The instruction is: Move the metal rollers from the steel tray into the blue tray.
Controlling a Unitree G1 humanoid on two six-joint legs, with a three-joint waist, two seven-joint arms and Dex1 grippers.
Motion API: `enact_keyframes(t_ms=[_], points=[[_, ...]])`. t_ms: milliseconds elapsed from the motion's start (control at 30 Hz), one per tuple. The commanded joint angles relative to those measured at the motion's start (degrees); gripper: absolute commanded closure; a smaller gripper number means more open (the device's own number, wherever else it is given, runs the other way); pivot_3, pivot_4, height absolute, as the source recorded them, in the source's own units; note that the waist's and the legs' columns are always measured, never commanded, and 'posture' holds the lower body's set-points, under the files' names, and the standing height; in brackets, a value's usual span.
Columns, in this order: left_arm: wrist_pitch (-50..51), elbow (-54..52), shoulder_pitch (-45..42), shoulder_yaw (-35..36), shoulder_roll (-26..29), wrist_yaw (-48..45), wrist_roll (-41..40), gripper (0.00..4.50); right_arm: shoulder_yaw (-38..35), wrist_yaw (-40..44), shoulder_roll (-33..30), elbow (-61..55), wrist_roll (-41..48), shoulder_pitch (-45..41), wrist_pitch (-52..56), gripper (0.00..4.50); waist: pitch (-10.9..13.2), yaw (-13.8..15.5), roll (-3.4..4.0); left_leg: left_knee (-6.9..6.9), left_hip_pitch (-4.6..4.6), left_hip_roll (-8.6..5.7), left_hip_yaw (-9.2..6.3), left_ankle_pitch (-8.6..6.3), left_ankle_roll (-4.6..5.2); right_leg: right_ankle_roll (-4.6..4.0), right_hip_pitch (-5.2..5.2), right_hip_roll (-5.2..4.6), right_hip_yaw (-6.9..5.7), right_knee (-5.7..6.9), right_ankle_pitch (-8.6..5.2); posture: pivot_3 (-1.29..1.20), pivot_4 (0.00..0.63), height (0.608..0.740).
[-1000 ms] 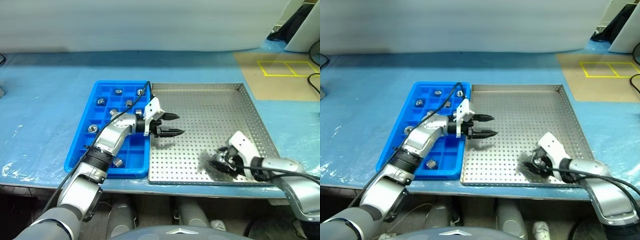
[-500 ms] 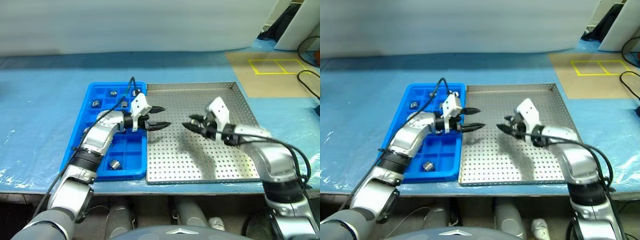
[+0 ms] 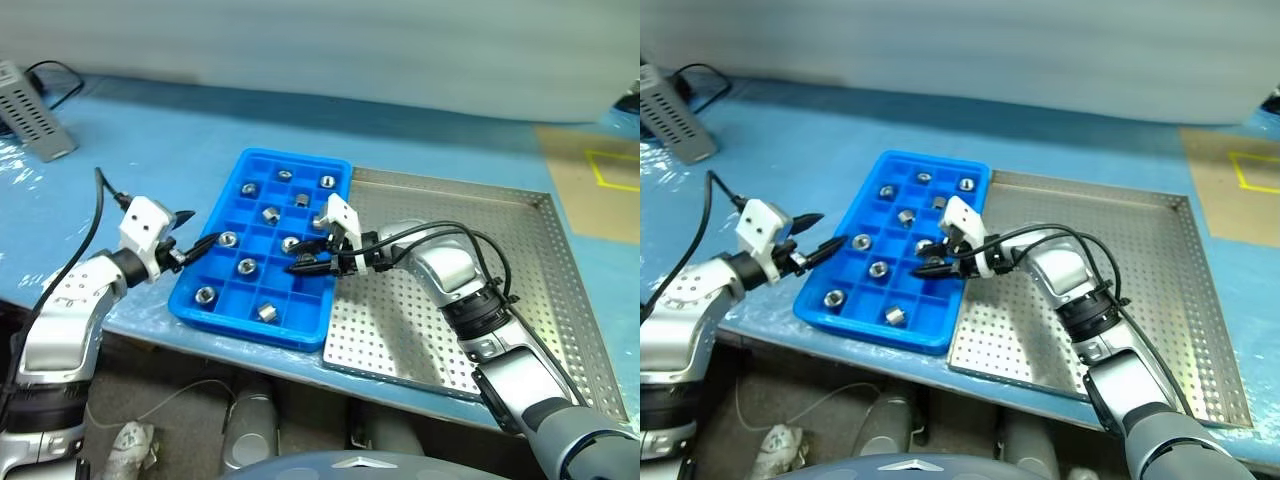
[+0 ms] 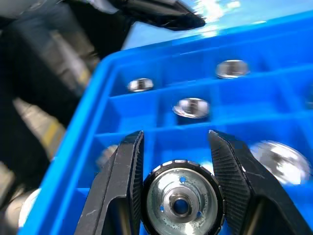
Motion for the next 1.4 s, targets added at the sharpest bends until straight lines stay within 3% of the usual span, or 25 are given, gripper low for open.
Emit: enact_keyframes(t_ms=[33, 133, 267, 400, 533, 600, 733, 867, 1167, 1300, 1333, 1400], points=[[1.37, -6.73, 2.02, 2.25, -0.24, 2.56, -1.76, 1.2, 3.54, 1.45, -0.42, 4.75, -5.18, -0.31, -6.36, 1.88, 0.01, 1.38, -0.01, 0.0, 0.07, -0.01, 0.0, 0.01, -0.02, 0.01, 0.05, -0.03, 0.0, 0.02, 0.0, 0.32, 0.15, 0.74], [2.2, -8.61, 2.84, 0.86, -1.11, 4.02, -2.12, 1.2, 4.05, -0.37, -0.38, 10.1, -9.24, -0.39, -11.52, 0.93, 0.02, 2.29, 0.01, -0.06, 0.32, -0.09, 0.0, 0.04, -0.08, 0.04, 0.24, -0.14, 0.01, 0.1, -0.02, 0.3, 0.15, 0.74], [2.78, -7.65, -1.82, -5.41, -3.64, 3.54, -2.31, 1.2, -3.5, -0.85, -0.65, 9.07, -4.06, -1.8, -8.31, 0.93, 0.2, 3.19, 0.08, -0.25, 1.11, -0.17, -0.01, 0.03, -0.1, 0.55, 0.7, -0.18, 0.09, 0.01, -0.31, 0.23, 0.15, 0.74], [2.34, -3.39, -9.46, -12.61, -7.38, 1.95, -2.04, 1.2, -12.48, -2.36, -2.58, 2.89, 2.45, -1.24, -0.12, 0.93, 0.41, 2.71, 0.15, -0.31, 1.05, -0.29, 0.03, 0.18, -0.33, 0.57, 0.79, -0.16, 0.36, 0.01, -0.31, 0.12, 0.15, 0.74], [-0.14, 3.17, -14.19, -16.92, -8.89, -1.4, -1.05, 1.2, -12.47, -5.79, -5.83, -6.06, 0.53, 3.91, 1.85, 0.93, 0.29, 0.61, 0.01, -0.29, 0.88, -0.35, 0.1, 0.26, -0.38, 0.47, 0.63, -0.14, 0.54, 0.06, 0.13, 0.0, 0.15, 0.74], [-1.78, 7.03, -17.0, -17.11, -8.67, -2.99, -0.98, 1.2, -11.04, -7.86, -5.43, -9.53, -0.11, 4.58, 2.98, 0.93, 0.25, -1.22, -0.06, -0.29, 0.71, -0.15, 0.1, 0.29, -0.41, 0.52, 0.47, 0.15, 0.59, 0.03, 0.09, -0.04, 0.15, 0.74], [-5.67, 14.17, -22.13, -16.33, -7.93, -4.86, -0.03, 1.2, -4.98, -10.02, -4.56, -10.7, -6.26, 3.68, -1.03, 0.93, 0.18, -4.22, -0.19, -0.19, -0.26, 0.1, 0.04, 0.54, -0.51, 0.44, -0.88, 0.49, 0.62, 0.87, 0.11, -0.05, 0.15, 0.74], [-6.81, 15.27, -23.05, -15.56, -7.18, -5.88, -0.41, 1.2, -3.65, -12.75, -1.72, -5.53, -9.46, 1.71, -4.23, 0.93, 0.18, -5.45, -0.19, -0.1, -0.34, 0.24, 0.01, 0.46, -0.73, 0.05, -1.04, 0.53, 0.57, 0.99, -0.12, -0.03, 0.15, 0.74], [-6.78, 10.81, -19.05, -14.68, -11.67, -1.77, -2.11, 1.2, -16.12, -24.54, 2.42, 4.67, -8.16, 1.7, -11.82, 0.93, 0.2, -3.56, -0.22, 0.29, -0.09, 0.08, 0.01, 0.41, -0.62, -0.01, -0.48, 0.35, 0.67, 0.95, -0.11, 0.0, 0.15, 0.74], [-6.7, 9.51, -18.49, -14.53, -13.61, -1.36, -3.72, 0.27, -20.26, -21.98, 1.21, 4.14, -4.46, 2.58, -11.73, 0.02, 0.2, -3.47, -0.22, 0.24, 0.0, 0.09, 0.01, 0.41, -0.61, -0.01, -0.41, 0.36, 0.67, 0.95, -0.11, 0.0, 0.15, 0.74], [-6.6, 9.43, -18.55, -14.63, -13.94, -1.25, -3.83, 0.04, -21.22, -22.56, 0.78, 4.83, -4.65, 2.41, -12.33, 0.0, 0.2, -3.53, -0.22, 0.24, 0.02, 0.1, 0.01, 0.41, -0.61, -0.01, -0.41, 0.37, 0.67, 0.94, -0.11, 0.0, 0.15, 0.74], [-7.05, 9.81, -19.08, -14.8, -14.5, -0.55, -3.24, 0.04, -23.08, -23.4, 0.2, 5.77, -4.33, 2.01, -13.03, 0.0, 0.2, -3.57, -0.22, 0.2, 0.02, 0.12, 0.01, 0.41, -0.61, -0.01, -0.43, 0.39, 0.67, 0.94, -0.11, 0.0, 0.15, 0.74]])
